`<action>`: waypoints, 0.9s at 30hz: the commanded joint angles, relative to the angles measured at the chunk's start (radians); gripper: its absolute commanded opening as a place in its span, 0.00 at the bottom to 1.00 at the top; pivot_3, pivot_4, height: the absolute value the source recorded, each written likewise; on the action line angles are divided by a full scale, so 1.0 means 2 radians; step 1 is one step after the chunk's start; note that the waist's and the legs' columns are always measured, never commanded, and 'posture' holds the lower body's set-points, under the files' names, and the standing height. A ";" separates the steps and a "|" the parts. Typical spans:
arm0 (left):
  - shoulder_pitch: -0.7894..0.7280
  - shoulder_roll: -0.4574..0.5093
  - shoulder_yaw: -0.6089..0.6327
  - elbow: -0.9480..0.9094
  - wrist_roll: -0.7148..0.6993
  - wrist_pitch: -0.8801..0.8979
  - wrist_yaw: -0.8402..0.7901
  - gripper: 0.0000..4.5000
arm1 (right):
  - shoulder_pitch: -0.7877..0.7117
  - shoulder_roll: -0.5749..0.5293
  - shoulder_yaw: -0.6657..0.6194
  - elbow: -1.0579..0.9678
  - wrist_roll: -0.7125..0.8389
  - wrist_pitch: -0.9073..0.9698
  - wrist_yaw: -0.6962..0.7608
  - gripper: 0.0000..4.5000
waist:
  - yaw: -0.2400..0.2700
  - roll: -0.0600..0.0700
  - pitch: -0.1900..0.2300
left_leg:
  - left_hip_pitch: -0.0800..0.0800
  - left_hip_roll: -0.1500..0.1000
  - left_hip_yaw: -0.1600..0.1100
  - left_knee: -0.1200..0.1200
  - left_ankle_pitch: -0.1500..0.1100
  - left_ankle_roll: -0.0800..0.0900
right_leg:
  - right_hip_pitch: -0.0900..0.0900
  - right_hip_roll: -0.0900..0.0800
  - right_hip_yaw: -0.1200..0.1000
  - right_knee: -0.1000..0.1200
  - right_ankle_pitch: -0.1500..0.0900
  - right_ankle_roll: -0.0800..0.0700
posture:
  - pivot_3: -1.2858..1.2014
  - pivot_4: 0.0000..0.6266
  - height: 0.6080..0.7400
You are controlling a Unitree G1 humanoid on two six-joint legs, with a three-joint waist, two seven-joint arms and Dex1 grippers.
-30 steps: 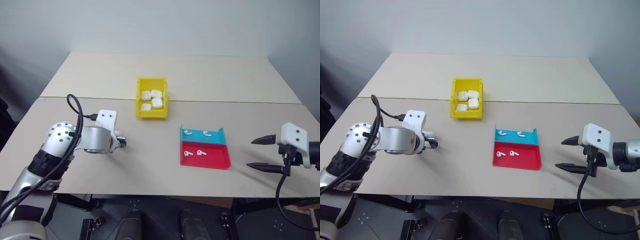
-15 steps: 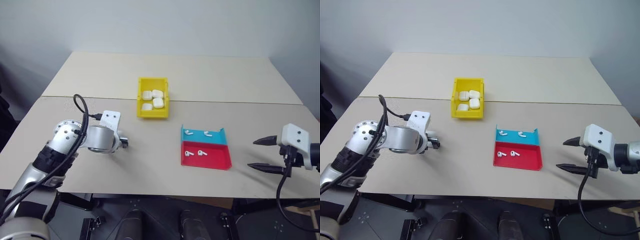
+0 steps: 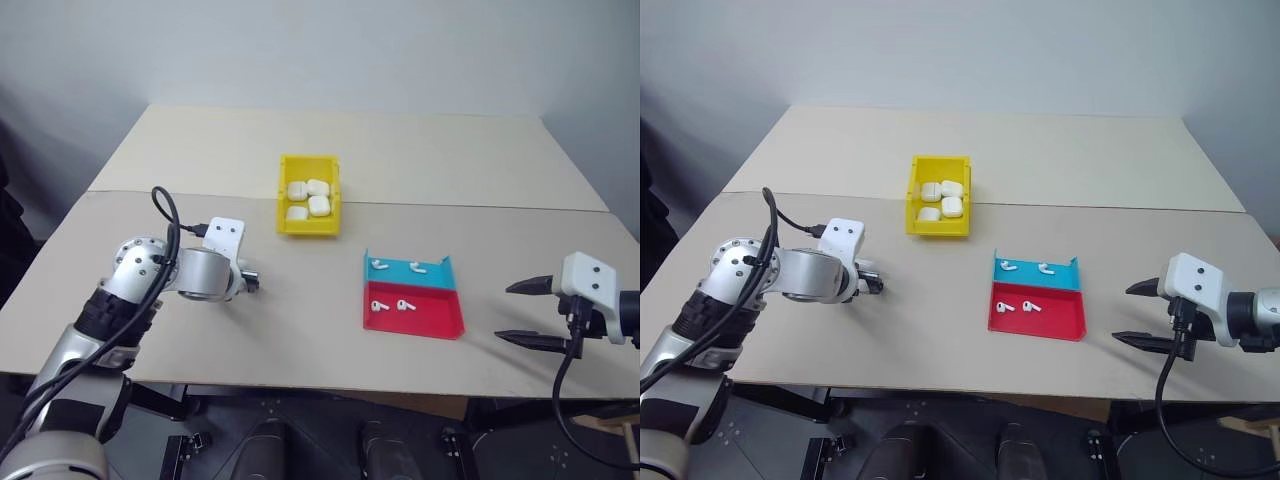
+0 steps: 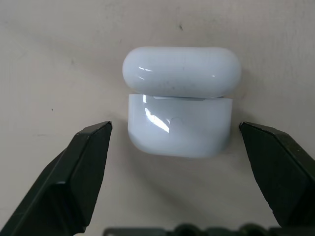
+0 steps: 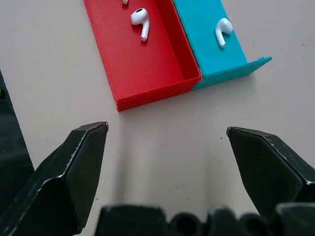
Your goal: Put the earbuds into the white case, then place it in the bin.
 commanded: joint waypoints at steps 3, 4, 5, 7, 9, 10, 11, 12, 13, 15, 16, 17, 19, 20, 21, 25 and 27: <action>0.006 -0.013 0.027 0.006 0.016 0.005 0.002 0.86 | -0.007 -0.002 -0.019 -0.009 0.002 0.003 -0.005 1.00 | 0.000 0.000 0.000 | 0.001 0.000 0.000 0.000 0.000 0.000 | 0.001 0.000 0.000 0.000 0.000 0.000 | 0.52 0.24 1.00; 0.007 -0.013 0.031 0.007 0.012 0.006 0.001 0.80 | -0.007 -0.003 -0.017 -0.009 0.001 0.002 -0.006 1.00 | -0.001 0.000 0.000 | 0.001 0.000 0.000 0.000 0.000 0.000 | 0.001 0.000 0.000 0.000 0.000 0.000 | 0.52 0.24 1.00; 0.007 -0.013 0.033 0.007 0.010 0.009 0.000 0.72 | -0.008 -0.002 -0.016 -0.009 0.000 0.003 -0.007 1.00 | -0.001 0.000 0.000 | 0.001 0.000 0.000 0.000 0.000 0.000 | 0.001 0.000 0.000 0.000 0.000 0.000 | 0.52 0.24 1.00; 0.007 -0.013 0.035 0.005 0.005 0.013 0.003 0.61 | -0.010 -0.002 -0.014 -0.008 0.000 0.003 -0.008 1.00 | -0.001 0.000 0.000 | 0.000 0.000 0.000 0.000 0.000 0.000 | 0.000 0.000 0.000 0.000 0.000 0.000 | 0.52 0.24 1.00; 0.009 -0.012 0.037 -0.002 0.000 0.014 0.008 0.61 | -0.011 -0.002 -0.013 -0.007 0.001 0.003 -0.009 1.00 | -0.001 0.000 0.000 | 0.000 0.000 0.000 0.000 0.000 0.000 | 0.000 0.000 0.000 0.000 0.000 0.000 | 0.52 0.24 1.00; 0.008 -0.011 0.036 -0.008 0.004 0.017 0.009 0.61 | -0.012 -0.002 -0.012 -0.006 0.001 0.002 -0.009 1.00 | -0.001 0.000 0.000 | -0.001 0.000 0.000 0.000 0.000 0.000 | 0.000 0.000 0.000 0.000 0.000 0.000 | 0.52 0.24 1.00; 0.007 -0.007 0.035 -0.014 0.006 0.022 0.009 0.61 | -0.012 -0.002 -0.011 -0.006 0.000 0.001 -0.010 1.00 | -0.001 0.000 0.000 | -0.001 0.000 0.000 0.000 0.000 0.000 | -0.001 0.000 0.000 0.000 0.000 0.000 | 0.52 0.24 1.00; 0.006 -0.003 0.035 -0.020 0.008 0.026 0.007 0.61 | -0.014 -0.002 -0.010 -0.006 0.001 0.002 -0.010 1.00 | -0.002 0.000 0.000 | -0.001 0.000 0.000 0.000 0.000 0.000 | -0.001 0.000 0.000 0.000 0.000 0.000 | 0.52 0.24 1.00; 0.004 0.003 0.036 -0.032 0.009 0.031 0.001 0.61 | -0.014 -0.002 -0.011 -0.007 0.001 0.003 -0.011 1.00 | -0.002 0.000 0.000 | -0.001 0.000 0.000 0.000 0.000 0.000 | -0.001 0.000 0.000 0.000 0.000 0.000 | 0.52 0.24 1.00; -0.005 0.016 0.034 -0.053 0.018 0.046 -0.009 0.61 | -0.017 -0.003 -0.010 -0.005 0.001 0.001 -0.010 1.00 | -0.004 0.000 0.000 | -0.002 0.000 0.000 0.000 0.000 0.000 | -0.002 0.000 0.000 0.000 0.000 0.000 | 0.52 0.24 1.00; -0.006 0.022 0.036 -0.063 0.022 0.048 -0.016 0.61 | -0.020 -0.004 -0.010 -0.004 0.002 0.002 -0.008 1.00 | -0.005 0.000 0.000 | -0.002 0.000 0.000 0.000 0.000 0.000 | -0.002 0.000 0.000 -0.001 0.000 0.000 | 0.52 0.24 1.00; -0.011 0.031 0.038 -0.072 0.021 0.055 -0.030 0.61 | -0.024 -0.006 -0.010 -0.003 0.004 0.003 -0.007 1.00 | -0.005 0.000 0.000 | -0.002 0.000 0.000 0.000 0.000 0.000 | -0.002 0.000 0.000 -0.001 0.000 0.000 | 0.52 0.24 1.00; -0.018 0.043 0.044 -0.089 0.028 0.062 -0.063 0.61 | -0.036 -0.010 -0.008 -0.001 0.006 0.006 -0.003 1.00 | -0.005 0.000 0.000 | -0.002 0.000 0.000 0.000 0.000 0.000 | -0.002 0.000 0.000 -0.001 0.000 0.000 | 0.52 0.24 1.00; -0.019 0.048 0.050 -0.097 0.033 0.062 -0.082 0.61 | -0.044 -0.011 -0.006 0.001 0.007 0.006 -0.001 1.00 | -0.005 0.000 0.000 | -0.002 0.000 0.000 0.000 0.000 0.000 | -0.002 0.000 0.000 -0.001 0.000 0.000 | 0.52 0.24 1.00; -0.020 0.052 0.058 -0.107 0.043 0.058 -0.108 0.61 | -0.054 -0.013 -0.003 0.002 0.008 0.007 0.002 1.00 | -0.005 0.000 0.000 | -0.002 0.000 0.000 0.000 0.000 0.000 | -0.002 0.000 0.000 -0.001 0.000 0.000 | 0.52 0.24 1.00; 0.007 0.074 0.080 -0.187 0.136 0.015 -0.264 0.61 | -0.097 -0.018 0.015 0.001 0.008 0.015 0.012 1.00 | -0.007 0.000 0.000 | -0.002 0.000 0.000 0.000 0.000 0.000 | -0.002 0.000 0.000 -0.001 0.000 0.000 | 0.52 0.24 1.00; 0.061 0.095 0.088 -0.255 0.214 -0.063 -0.394 0.61 | -0.115 -0.020 0.021 -0.014 0.013 0.020 0.016 1.00 | -0.011 0.000 0.000 | -0.003 0.000 0.000 -0.001 0.000 0.000 | -0.002 0.000 0.000 -0.002 0.000 0.000 | 0.52 0.24 1.00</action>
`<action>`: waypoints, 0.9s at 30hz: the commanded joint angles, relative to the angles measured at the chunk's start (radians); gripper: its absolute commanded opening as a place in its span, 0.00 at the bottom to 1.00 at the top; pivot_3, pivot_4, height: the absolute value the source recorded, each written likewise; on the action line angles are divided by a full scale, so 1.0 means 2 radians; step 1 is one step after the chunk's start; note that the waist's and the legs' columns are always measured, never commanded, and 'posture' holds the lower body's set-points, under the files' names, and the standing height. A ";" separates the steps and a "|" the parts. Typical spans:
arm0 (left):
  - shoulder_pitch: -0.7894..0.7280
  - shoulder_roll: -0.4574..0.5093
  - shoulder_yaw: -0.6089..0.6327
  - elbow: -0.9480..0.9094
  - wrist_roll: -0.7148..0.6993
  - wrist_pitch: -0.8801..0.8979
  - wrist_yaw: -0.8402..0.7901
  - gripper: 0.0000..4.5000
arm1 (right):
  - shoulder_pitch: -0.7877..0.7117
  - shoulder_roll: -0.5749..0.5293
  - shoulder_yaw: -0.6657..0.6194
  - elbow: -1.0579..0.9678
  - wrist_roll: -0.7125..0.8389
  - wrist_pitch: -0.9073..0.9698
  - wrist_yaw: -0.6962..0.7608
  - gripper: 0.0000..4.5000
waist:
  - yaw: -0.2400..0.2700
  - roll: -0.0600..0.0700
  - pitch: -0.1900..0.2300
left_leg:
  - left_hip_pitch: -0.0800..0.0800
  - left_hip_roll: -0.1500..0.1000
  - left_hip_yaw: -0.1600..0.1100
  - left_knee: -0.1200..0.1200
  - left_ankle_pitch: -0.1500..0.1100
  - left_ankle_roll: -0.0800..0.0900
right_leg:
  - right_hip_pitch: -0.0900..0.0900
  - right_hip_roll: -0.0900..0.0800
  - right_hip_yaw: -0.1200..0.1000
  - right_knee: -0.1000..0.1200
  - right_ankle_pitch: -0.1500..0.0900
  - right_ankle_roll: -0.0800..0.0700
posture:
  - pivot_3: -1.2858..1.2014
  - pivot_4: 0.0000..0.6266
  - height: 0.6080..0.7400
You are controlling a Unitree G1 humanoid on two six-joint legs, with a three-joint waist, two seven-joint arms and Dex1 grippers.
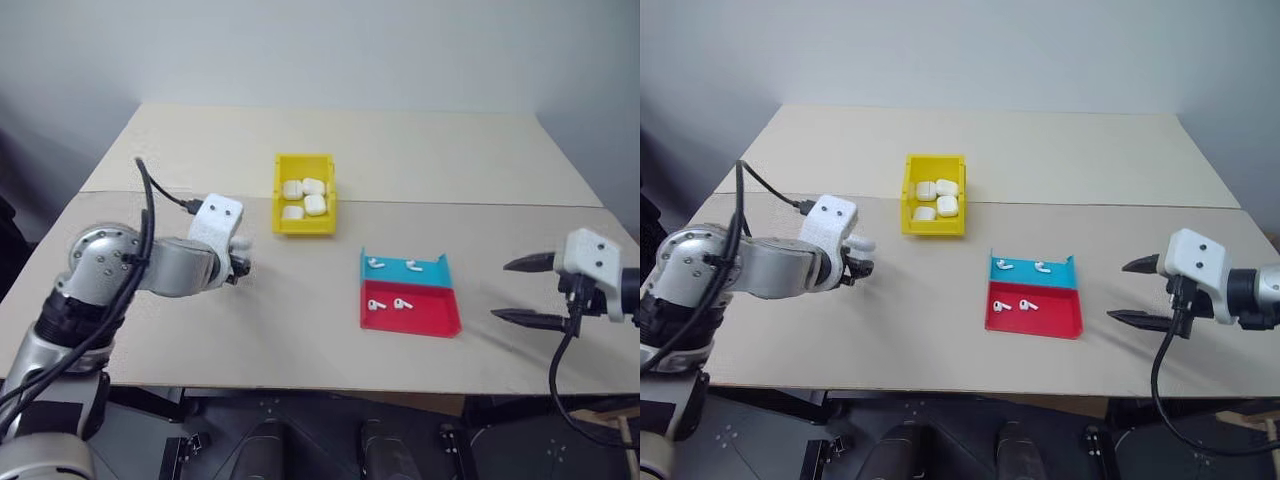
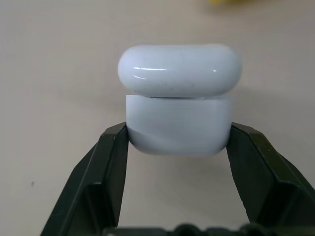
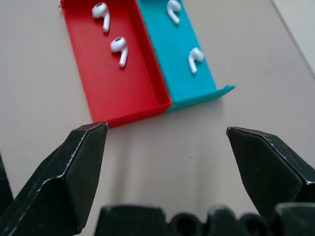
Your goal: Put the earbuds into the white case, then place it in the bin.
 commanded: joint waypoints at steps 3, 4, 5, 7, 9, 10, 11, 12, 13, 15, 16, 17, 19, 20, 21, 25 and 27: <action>0.187 0.019 0.024 -0.142 0.261 -0.320 -0.365 0.61 | -0.044 -0.017 0.009 -0.054 0.025 0.036 0.011 1.00 | -0.007 0.001 -0.001 | 0.001 0.000 0.001 -0.003 0.000 -0.001 | 0.000 0.000 0.000 -0.003 0.000 -0.001 | 0.52 0.24 1.00; 0.219 0.008 0.024 -0.138 0.304 -0.384 -0.411 0.61 | -0.048 -0.017 0.012 -0.061 0.028 0.043 0.012 1.00 | -0.006 0.001 0.000 | 0.000 0.001 0.001 -0.005 0.001 -0.001 | 0.000 0.000 0.000 -0.005 0.001 -0.001 | 0.52 0.24 1.00; 0.249 -0.002 0.012 -0.120 0.364 -0.474 -0.469 0.61 | -0.052 -0.022 0.018 -0.074 0.030 0.058 0.014 1.00 | -0.005 0.001 0.000 | 0.000 0.001 0.001 -0.005 0.001 -0.002 | 0.000 0.000 0.000 -0.005 0.001 -0.002 | 0.52 0.24 1.00; 0.284 -0.025 -0.003 -0.089 0.423 -0.566 -0.550 0.61 | -0.059 -0.028 0.032 -0.100 0.036 0.077 0.019 1.00 | -0.001 0.001 0.000 | -0.001 0.001 0.001 -0.005 0.001 -0.002 | -0.001 0.000 -0.001 -0.005 0.001 -0.002 | 0.52 0.24 1.00; 0.301 -0.054 -0.008 -0.058 0.443 -0.623 -0.615 0.61 | -0.073 -0.031 0.049 -0.120 0.044 0.098 0.021 1.00 | 0.003 0.001 0.000 | -0.001 0.001 0.001 -0.005 0.001 -0.002 | -0.001 0.000 -0.001 -0.006 0.001 -0.003 | 0.52 0.24 1.00; 0.309 -0.069 -0.012 -0.040 0.457 -0.659 -0.645 0.61 | -0.091 -0.028 0.066 -0.134 0.046 0.119 0.014 1.00 | 0.004 0.001 0.000 | -0.001 0.001 0.001 -0.005 0.002 -0.001 | -0.001 0.000 -0.001 -0.006 0.001 -0.004 | 0.52 0.24 1.00; 0.316 -0.090 -0.014 -0.020 0.465 -0.695 -0.672 0.61 | -0.111 -0.025 0.086 -0.147 0.044 0.139 0.008 1.00 | 0.004 0.001 0.000 | -0.001 0.001 0.001 -0.005 0.002 -0.001 | -0.001 0.000 -0.001 -0.006 0.000 -0.004 | 0.52 0.24 1.00; 0.321 -0.108 -0.015 -0.002 0.471 -0.727 -0.700 0.61 | -0.129 -0.022 0.106 -0.157 0.040 0.154 0.004 1.00 | 0.004 0.001 0.000 | -0.001 0.001 0.001 -0.005 0.002 -0.001 | -0.001 0.000 -0.001 -0.007 0.001 -0.005 | 0.52 0.24 1.00; 0.324 -0.123 -0.014 0.011 0.475 -0.749 -0.722 0.61 | -0.142 -0.021 0.121 -0.164 0.037 0.166 0.001 1.00 | 0.003 0.001 0.000 | -0.001 0.001 0.002 -0.005 0.002 -0.001 | -0.001 0.000 0.000 -0.007 0.001 -0.004 | 0.52 0.24 1.00; 0.326 -0.157 -0.012 0.056 0.465 -0.820 -0.801 0.61 | -0.174 -0.011 0.160 -0.174 0.022 0.194 -0.011 1.00 | 0.003 0.001 0.000 | -0.001 0.002 0.002 -0.004 0.002 0.000 | -0.001 0.000 0.000 -0.007 0.002 -0.003 | 0.52 0.24 1.00; 0.327 -0.170 -0.009 0.074 0.459 -0.846 -0.834 0.61 | -0.189 -0.004 0.178 -0.178 0.017 0.211 -0.018 1.00 | 0.002 0.001 0.000 | -0.001 0.002 0.002 -0.004 0.002 0.000 | -0.001 0.000 0.000 -0.007 0.002 -0.002 | 0.52 0.24 1.00; 0.326 -0.183 -0.007 0.090 0.456 -0.861 -0.854 0.61 | -0.201 0.003 0.198 -0.182 0.008 0.224 -0.026 1.00 | 0.002 0.001 0.000 | -0.001 0.002 0.002 -0.004 0.002 0.000 | -0.001 0.000 0.000 -0.007 0.003 -0.002 | 0.52 0.24 1.00; 0.322 -0.201 -0.003 0.113 0.455 -0.881 -0.883 0.61 | -0.211 0.009 0.224 -0.188 -0.007 0.240 -0.033 1.00 | 0.002 0.001 0.000 | -0.001 0.002 0.002 -0.004 0.002 0.000 | -0.001 0.000 0.000 -0.006 0.003 -0.002 | 0.52 0.24 1.00; 0.321 -0.209 0.000 0.123 0.451 -0.891 -0.898 0.61 | -0.213 0.010 0.233 -0.192 -0.013 0.245 -0.035 1.00 | 0.003 0.001 0.000 | -0.002 0.002 0.002 -0.004 0.002 0.000 | -0.001 0.000 -0.001 -0.006 0.003 -0.001 | 0.52 0.24 1.00; 0.323 -0.217 0.004 0.130 0.448 -0.897 -0.907 0.61 | -0.216 0.013 0.242 -0.197 -0.014 0.256 -0.037 1.00 | 0.003 0.001 0.000 | -0.002 0.002 0.001 -0.004 0.002 0.000 | -0.002 0.000 -0.001 -0.006 0.003 -0.001 | 0.52 0.24 1.00; 0.331 -0.231 0.020 0.143 0.435 -0.907 -0.944 0.61 | -0.242 0.037 0.272 -0.216 -0.009 0.324 -0.056 1.00 | 0.000 0.001 -0.001 | -0.006 0.002 0.001 -0.002 0.002 0.001 | -0.006 0.000 0.000 -0.004 0.004 -0.001 | 0.52 0.24 1.00; 0.335 -0.238 0.024 0.149 0.427 -0.917 -0.969 0.61 | -0.256 0.046 0.292 -0.217 -0.013 0.342 -0.058 1.00 | -0.002 0.001 -0.001 | -0.009 0.002 0.001 0.000 0.001 0.001 | -0.009 0.001 0.000 -0.003 0.004 -0.001 | 0.52 0.24 1.00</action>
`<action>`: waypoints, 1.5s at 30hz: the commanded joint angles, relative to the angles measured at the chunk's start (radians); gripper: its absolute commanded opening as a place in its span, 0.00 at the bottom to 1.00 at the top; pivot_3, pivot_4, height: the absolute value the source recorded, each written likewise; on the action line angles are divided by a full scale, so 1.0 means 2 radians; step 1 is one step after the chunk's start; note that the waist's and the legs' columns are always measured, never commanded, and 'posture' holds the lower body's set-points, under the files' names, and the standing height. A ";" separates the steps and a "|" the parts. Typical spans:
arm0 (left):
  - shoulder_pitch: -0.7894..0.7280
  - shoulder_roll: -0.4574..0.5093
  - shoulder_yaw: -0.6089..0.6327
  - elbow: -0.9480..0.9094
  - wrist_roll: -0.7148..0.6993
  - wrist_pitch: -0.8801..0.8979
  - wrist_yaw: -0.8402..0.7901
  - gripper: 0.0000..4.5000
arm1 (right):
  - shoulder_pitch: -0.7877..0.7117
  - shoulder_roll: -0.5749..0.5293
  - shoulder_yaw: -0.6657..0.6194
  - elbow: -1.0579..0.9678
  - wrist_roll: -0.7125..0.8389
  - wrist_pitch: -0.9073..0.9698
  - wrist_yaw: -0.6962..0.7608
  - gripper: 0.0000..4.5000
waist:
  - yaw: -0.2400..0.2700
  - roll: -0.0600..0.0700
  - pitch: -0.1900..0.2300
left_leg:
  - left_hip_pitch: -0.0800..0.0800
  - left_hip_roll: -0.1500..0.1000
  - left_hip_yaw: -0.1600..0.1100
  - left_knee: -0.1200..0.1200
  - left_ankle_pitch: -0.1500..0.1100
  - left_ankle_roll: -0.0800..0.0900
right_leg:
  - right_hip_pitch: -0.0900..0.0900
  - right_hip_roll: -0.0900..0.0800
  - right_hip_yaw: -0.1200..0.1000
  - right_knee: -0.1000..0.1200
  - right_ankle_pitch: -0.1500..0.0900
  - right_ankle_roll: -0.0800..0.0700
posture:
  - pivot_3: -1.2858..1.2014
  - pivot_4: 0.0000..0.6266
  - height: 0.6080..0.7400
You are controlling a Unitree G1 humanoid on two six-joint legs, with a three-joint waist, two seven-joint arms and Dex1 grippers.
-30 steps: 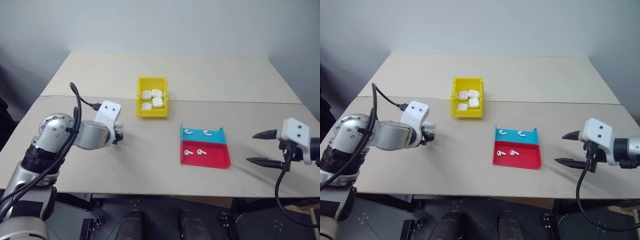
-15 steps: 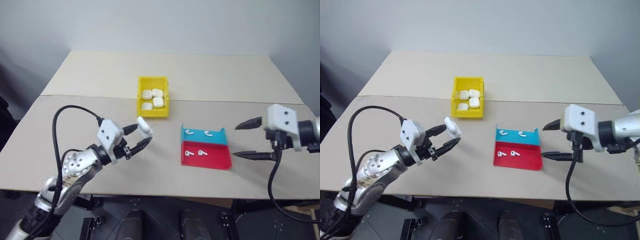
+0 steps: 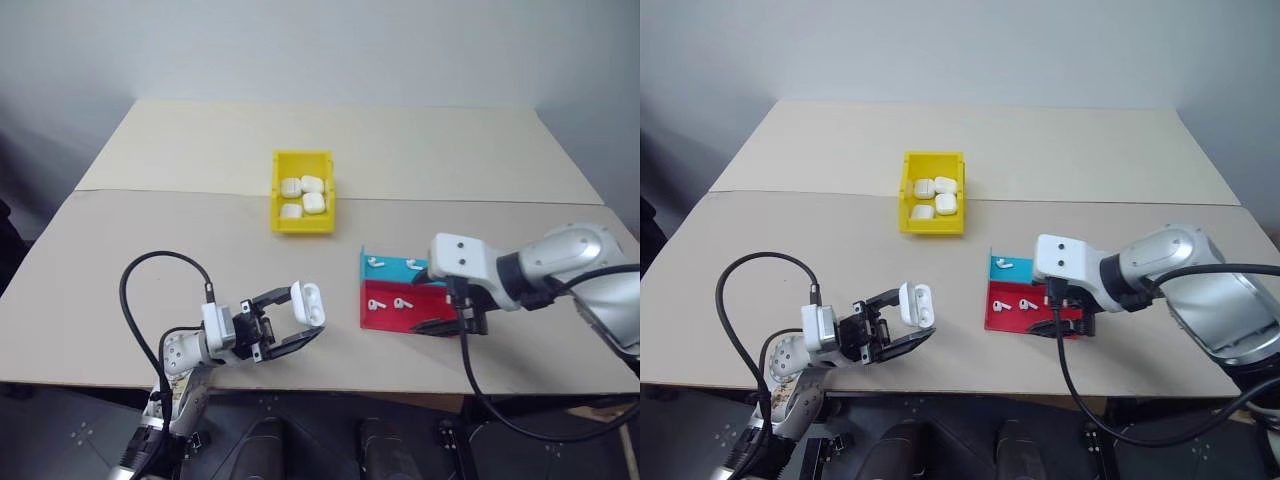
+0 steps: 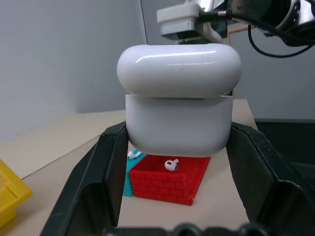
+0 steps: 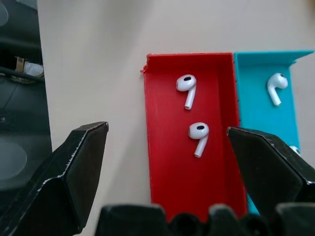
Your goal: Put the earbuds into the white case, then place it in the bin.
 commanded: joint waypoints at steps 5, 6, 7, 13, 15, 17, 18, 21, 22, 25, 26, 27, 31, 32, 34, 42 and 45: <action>0.020 -0.020 0.019 -0.009 -0.022 -0.024 -0.053 0.61 | -0.055 0.028 0.079 0.023 -0.062 0.019 -0.021 0.80 | -0.004 0.000 0.000 | 0.000 0.000 0.000 0.001 0.000 0.000 | 0.001 0.000 0.000 -0.001 0.000 0.000 | 0.52 0.24 1.00; 0.022 -0.023 0.021 -0.011 -0.022 -0.025 -0.056 0.61 | -0.060 0.031 0.090 0.028 -0.073 0.017 -0.023 0.80 | -0.004 0.000 0.000 | 0.000 0.000 0.000 0.001 0.000 0.000 | 0.001 0.000 0.000 -0.001 0.000 0.000 | 0.52 0.24 1.00; 0.023 -0.025 0.022 -0.011 -0.021 -0.026 -0.058 0.61 | -0.063 0.035 0.099 0.033 -0.082 0.015 -0.024 0.80 | -0.004 0.000 0.000 | 0.000 0.000 0.000 0.001 0.000 0.000 | 0.001 0.000 0.000 0.000 0.000 0.000 | 0.52 0.24 1.00; 0.031 -0.030 0.027 -0.012 -0.009 -0.032 -0.060 0.61 | -0.079 0.054 0.134 0.068 -0.127 0.000 -0.024 0.76 | -0.003 0.000 0.000 | 0.000 0.000 0.000 0.001 0.000 0.000 | 0.000 0.000 0.000 0.000 0.000 0.000 | 0.52 0.24 1.00; 0.034 -0.030 0.029 -0.019 -0.007 -0.029 -0.055 0.61 | -0.082 0.059 0.144 0.078 -0.142 -0.008 -0.024 0.68 | -0.004 0.000 0.000 | 0.000 0.000 0.000 0.001 0.000 0.000 | 0.000 0.000 0.000 0.000 0.000 0.000 | 0.52 0.24 1.00; 0.036 -0.030 0.030 -0.025 -0.006 -0.028 -0.052 0.61 | -0.084 0.063 0.148 0.085 -0.152 -0.013 -0.020 0.68 | -0.004 0.000 0.000 | 0.000 0.000 0.000 0.001 0.000 0.000 | 0.000 0.000 0.000 0.000 0.000 0.000 | 0.52 0.24 1.00; 0.037 -0.030 0.030 -0.026 -0.006 -0.028 -0.052 0.61 | -0.085 0.064 0.150 0.087 -0.157 -0.017 -0.018 0.68 | -0.004 0.000 0.000 | 0.000 0.000 0.000 0.001 0.000 0.000 | 0.000 0.000 0.000 0.000 0.000 0.000 | 0.52 0.24 1.00; 0.040 -0.030 0.031 -0.030 -0.002 -0.027 -0.048 0.61 | -0.085 0.071 0.156 0.096 -0.172 -0.025 -0.015 0.68 | -0.004 0.000 0.000 | 0.000 0.000 0.000 0.001 0.000 0.000 | 0.000 0.000 0.000 0.000 0.000 0.000 | 0.52 0.24 1.00; 0.041 -0.031 0.031 -0.030 -0.001 -0.028 -0.047 0.61 | -0.085 0.074 0.158 0.099 -0.178 -0.028 -0.015 0.68 | -0.004 0.000 0.000 | 0.000 0.000 0.000 0.001 0.000 0.000 | 0.000 0.000 0.000 0.000 0.000 0.000 | 0.52 0.24 1.00; 0.042 -0.032 0.032 -0.033 0.000 -0.027 -0.044 0.61 | -0.083 0.081 0.159 0.104 -0.188 -0.033 -0.012 0.68 | -0.004 0.000 0.000 | 0.000 0.000 0.000 0.001 0.000 0.000 | 0.000 0.000 0.000 0.000 0.000 0.000 | 0.52 0.24 1.00; 0.043 -0.032 0.032 -0.034 0.001 -0.027 -0.042 0.61 | -0.082 0.083 0.159 0.105 -0.191 -0.036 -0.010 0.64 | -0.004 0.000 0.000 | 0.000 0.000 0.000 0.001 0.000 0.000 | 0.000 0.000 0.000 0.000 0.000 0.000 | 0.52 0.24 1.00; 0.043 -0.032 0.031 -0.034 0.001 -0.027 -0.041 0.61 | -0.082 0.084 0.159 0.106 -0.194 -0.038 -0.008 0.60 | -0.004 0.000 0.000 | 0.000 0.000 0.000 0.001 0.000 0.000 | 0.000 0.000 0.000 0.000 0.001 0.000 | 0.52 0.24 1.00; 0.045 -0.029 0.031 -0.039 0.004 -0.021 -0.034 0.61 | -0.077 0.085 0.158 0.110 -0.204 -0.050 0.001 0.56 | -0.004 0.000 0.000 | 0.000 0.000 0.000 0.001 0.000 0.000 | 0.000 0.000 0.000 0.000 0.001 0.000 | 0.52 0.24 1.00; 0.045 -0.028 0.032 -0.040 0.004 -0.020 -0.033 0.61 | -0.076 0.085 0.158 0.110 -0.206 -0.052 0.002 0.56 | -0.004 0.000 0.000 | 0.000 0.000 0.000 0.001 0.000 0.000 | 0.000 0.000 0.000 0.000 0.001 0.000 | 0.52 0.24 1.00; 0.046 -0.026 0.033 -0.042 0.003 -0.019 -0.033 0.61 | -0.073 0.087 0.157 0.111 -0.208 -0.054 0.003 0.56 | -0.004 0.000 0.000 | 0.000 0.000 0.000 0.001 0.000 0.000 | 0.000 0.000 0.000 0.000 0.001 0.000 | 0.52 0.24 1.00; 0.046 -0.024 0.036 -0.044 0.007 -0.016 -0.025 0.61 | -0.066 0.093 0.157 0.120 -0.224 -0.069 0.014 0.56 | -0.004 0.000 0.000 | 0.000 0.000 0.000 0.001 0.000 0.000 | 0.000 0.000 0.000 0.000 0.001 0.000 | 0.52 0.24 1.00; 0.050 -0.023 0.034 -0.048 0.010 -0.015 -0.021 0.61 | -0.062 0.098 0.156 0.123 -0.231 -0.072 0.014 0.56 | -0.004 0.000 0.000 | 0.000 0.000 0.000 0.001 0.000 0.000 | 0.000 0.000 0.000 0.000 0.001 0.000 | 0.52 0.24 1.00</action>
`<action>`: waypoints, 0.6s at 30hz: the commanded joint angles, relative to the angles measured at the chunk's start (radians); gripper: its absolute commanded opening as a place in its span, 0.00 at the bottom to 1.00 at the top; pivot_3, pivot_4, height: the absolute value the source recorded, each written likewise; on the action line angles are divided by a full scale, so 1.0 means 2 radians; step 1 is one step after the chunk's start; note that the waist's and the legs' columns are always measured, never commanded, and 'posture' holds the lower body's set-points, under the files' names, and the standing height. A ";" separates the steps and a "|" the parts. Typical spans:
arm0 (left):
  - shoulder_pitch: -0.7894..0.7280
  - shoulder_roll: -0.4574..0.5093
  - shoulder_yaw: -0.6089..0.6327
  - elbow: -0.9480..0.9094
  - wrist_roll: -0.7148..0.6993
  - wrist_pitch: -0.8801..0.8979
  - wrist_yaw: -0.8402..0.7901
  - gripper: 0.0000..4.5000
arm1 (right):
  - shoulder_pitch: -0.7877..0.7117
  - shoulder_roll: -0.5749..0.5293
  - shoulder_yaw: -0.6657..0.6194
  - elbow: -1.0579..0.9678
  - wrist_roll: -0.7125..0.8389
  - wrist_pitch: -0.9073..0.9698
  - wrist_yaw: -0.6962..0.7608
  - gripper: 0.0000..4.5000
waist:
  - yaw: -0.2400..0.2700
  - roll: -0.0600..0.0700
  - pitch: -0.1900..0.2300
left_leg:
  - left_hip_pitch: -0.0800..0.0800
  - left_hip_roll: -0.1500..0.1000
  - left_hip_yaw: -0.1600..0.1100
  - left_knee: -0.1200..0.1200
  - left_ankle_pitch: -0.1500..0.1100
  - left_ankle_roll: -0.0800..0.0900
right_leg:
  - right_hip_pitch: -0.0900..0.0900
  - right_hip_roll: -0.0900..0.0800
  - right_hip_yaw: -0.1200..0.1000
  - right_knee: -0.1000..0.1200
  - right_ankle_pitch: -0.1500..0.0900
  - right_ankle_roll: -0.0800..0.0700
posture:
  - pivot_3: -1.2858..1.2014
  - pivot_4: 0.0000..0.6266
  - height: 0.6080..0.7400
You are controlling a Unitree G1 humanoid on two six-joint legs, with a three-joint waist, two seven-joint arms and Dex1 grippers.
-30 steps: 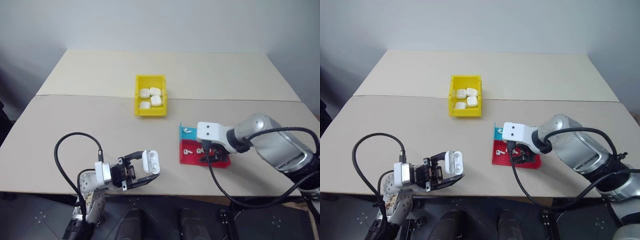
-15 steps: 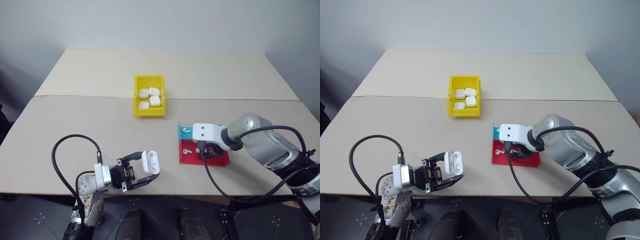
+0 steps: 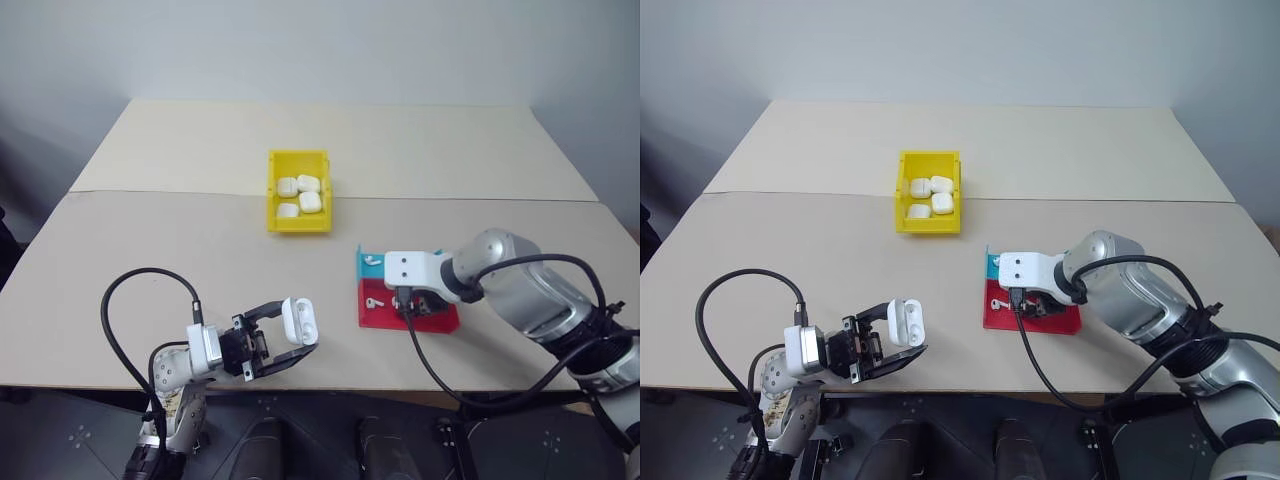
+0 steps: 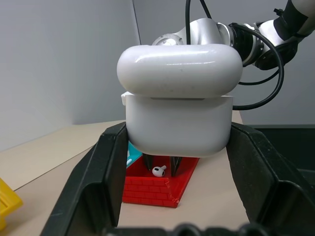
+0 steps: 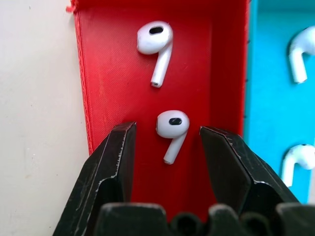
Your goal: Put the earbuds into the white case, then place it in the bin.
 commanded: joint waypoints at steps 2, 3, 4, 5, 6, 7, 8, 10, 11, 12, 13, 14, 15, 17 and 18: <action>0.008 0.002 0.004 -0.025 0.004 -0.002 0.007 0.61 | 0.002 0.003 -0.006 -0.002 -0.012 -0.016 0.004 0.56 | 0.000 0.000 0.000 | 0.000 0.000 0.000 0.000 0.000 0.000 | 0.000 0.000 0.000 0.000 0.000 0.000 | 0.52 0.24 1.00; 0.009 0.002 0.004 -0.025 0.004 -0.003 0.007 0.61 | 0.003 0.003 -0.006 -0.002 -0.013 -0.017 0.005 0.56 | 0.000 0.000 0.000 | 0.000 0.000 0.000 0.000 0.000 0.000 | 0.000 0.000 0.000 0.000 0.000 0.000 | 0.52 0.24 1.00; 0.010 0.002 0.004 -0.026 0.005 -0.001 0.010 0.61 | 0.003 0.004 -0.007 -0.001 -0.015 -0.018 0.006 0.56 | 0.000 0.000 0.000 | 0.000 0.000 0.000 0.000 0.000 0.000 | 0.000 0.000 0.000 0.000 0.000 0.000 | 0.52 0.24 1.00; 0.010 0.003 0.004 -0.026 0.006 -0.001 0.011 0.61 | 0.004 0.004 -0.007 -0.001 -0.016 -0.020 0.007 0.56 | 0.000 0.000 0.000 | 0.000 0.000 0.000 0.000 0.000 0.000 | 0.000 0.000 0.000 0.000 0.000 0.000 | 0.52 0.24 1.00; 0.010 0.003 0.004 -0.026 0.006 -0.001 0.012 0.61 | 0.005 0.004 -0.007 -0.001 -0.017 -0.022 0.008 0.56 | 0.000 0.000 0.000 | 0.000 0.000 0.000 0.000 0.000 0.000 | 0.000 0.000 0.000 0.000 0.000 0.000 | 0.52 0.24 1.00; 0.010 0.003 0.004 -0.026 0.008 -0.001 0.014 0.61 | 0.005 0.005 -0.008 0.001 -0.018 -0.024 0.008 0.56 | 0.000 0.000 0.000 | 0.000 0.000 0.000 0.000 0.000 0.000 | 0.000 0.000 0.000 0.000 0.000 0.000 | 0.52 0.24 1.00; 0.010 0.003 0.004 -0.025 0.010 -0.001 0.015 0.61 | 0.006 0.004 -0.007 0.001 -0.021 -0.027 0.008 0.56 | 0.000 0.000 0.000 | 0.000 0.000 0.000 0.000 0.000 0.000 | 0.000 0.000 0.000 0.000 0.000 0.000 | 0.52 0.24 1.00; 0.010 0.003 0.005 -0.024 0.011 -0.001 0.016 0.61 | 0.007 0.003 -0.005 0.002 -0.025 -0.034 0.010 0.56 | 0.000 0.000 0.000 | 0.000 0.000 0.000 0.000 0.000 0.000 | 0.000 0.000 0.000 0.000 0.000 0.000 | 0.52 0.24 1.00; 0.009 0.003 0.005 -0.024 0.012 -0.001 0.016 0.61 | 0.008 0.004 -0.006 0.003 -0.025 -0.034 0.010 0.56 | 0.000 0.000 0.000 | 0.000 0.000 0.000 0.000 0.000 0.000 | 0.000 0.000 0.000 0.000 0.000 0.000 | 0.52 0.24 1.00; 0.009 0.003 0.005 -0.023 0.012 -0.001 0.017 0.61 | 0.009 0.005 -0.008 0.003 -0.026 -0.034 0.011 0.56 | 0.000 0.000 0.000 | 0.000 0.000 0.000 0.000 0.000 0.000 | 0.000 0.000 0.000 0.000 0.000 0.000 | 0.52 0.24 1.00; 0.009 0.003 0.005 -0.023 0.012 -0.002 0.017 0.61 | 0.009 0.006 -0.009 0.004 -0.026 -0.034 0.011 0.56 | 0.000 0.000 0.000 | 0.000 0.000 0.000 0.000 0.000 0.000 | 0.000 0.000 0.000 0.000 0.000 0.000 | 0.52 0.24 1.00; 0.009 0.003 0.005 -0.022 0.013 -0.002 0.017 0.61 | 0.009 0.006 -0.010 0.004 -0.027 -0.034 0.012 0.56 | 0.000 0.000 0.000 | 0.000 0.000 0.000 0.000 0.000 0.000 | 0.000 0.000 0.000 0.000 0.000 0.000 | 0.52 0.24 1.00; 0.009 0.004 0.005 -0.022 0.013 -0.002 0.018 0.61 | 0.009 0.007 -0.010 0.005 -0.027 -0.035 0.013 0.51 | 0.000 0.000 0.000 | 0.000 0.000 0.000 0.000 0.000 0.000 | 0.000 0.000 0.000 0.000 0.000 0.000 | 0.52 0.24 1.00; 0.008 0.005 0.005 -0.021 0.013 -0.001 0.018 0.61 | 0.008 0.009 -0.010 0.006 -0.029 -0.036 0.013 0.43 | 0.000 0.000 0.000 | 0.000 0.000 0.000 0.000 0.000 0.000 | 0.000 0.000 0.000 0.000 0.000 0.000 | 0.52 0.24 1.00; 0.008 0.005 0.005 -0.021 0.013 -0.001 0.018 0.61 | 0.009 0.009 -0.010 0.006 -0.029 -0.036 0.013 0.43 | 0.000 0.000 0.000 | 0.000 0.000 0.000 0.000 0.000 0.000 | 0.000 0.000 0.000 0.000 0.000 0.000 | 0.52 0.24 1.00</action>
